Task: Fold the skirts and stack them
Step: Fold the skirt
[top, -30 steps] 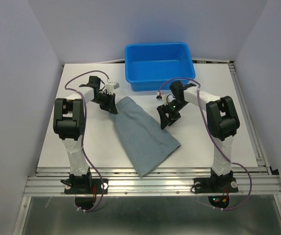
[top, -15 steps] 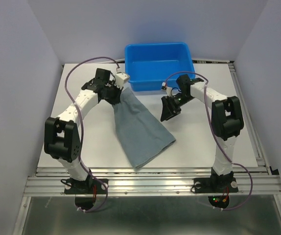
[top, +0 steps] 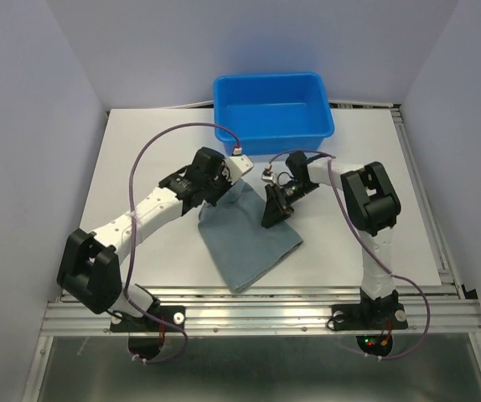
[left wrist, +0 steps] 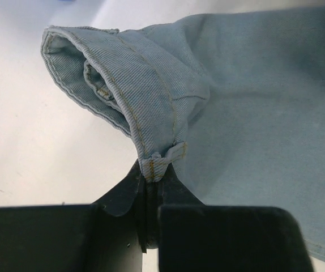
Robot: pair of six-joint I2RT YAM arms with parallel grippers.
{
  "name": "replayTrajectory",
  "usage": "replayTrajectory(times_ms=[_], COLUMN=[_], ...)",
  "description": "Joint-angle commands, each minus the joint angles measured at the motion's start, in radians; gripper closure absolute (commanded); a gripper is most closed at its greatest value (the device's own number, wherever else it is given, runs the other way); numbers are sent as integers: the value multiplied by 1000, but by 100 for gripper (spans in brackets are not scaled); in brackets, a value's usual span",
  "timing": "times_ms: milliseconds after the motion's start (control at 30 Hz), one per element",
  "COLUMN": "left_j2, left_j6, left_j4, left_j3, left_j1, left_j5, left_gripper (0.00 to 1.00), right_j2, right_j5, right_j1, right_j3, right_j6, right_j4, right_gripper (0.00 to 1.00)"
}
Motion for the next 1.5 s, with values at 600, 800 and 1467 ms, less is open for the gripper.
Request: replayTrajectory(times_ms=[600,800,1467], left_j2=[-13,75,-200], left_j6=[-167,-173,-58], left_j4=[74,72,-118], left_j3=[-117,-111,-100], left_j1=[-535,-584,-176], left_j5=[-58,14,426], left_gripper=[100,58,39], right_j2=[78,57,-40], right_j5=[269,280,460], right_j1=[37,37,37], right_j3=[-152,-169,-16], right_j6=[292,278,133], right_j4=[342,339,51], right_gripper=[99,99,67])
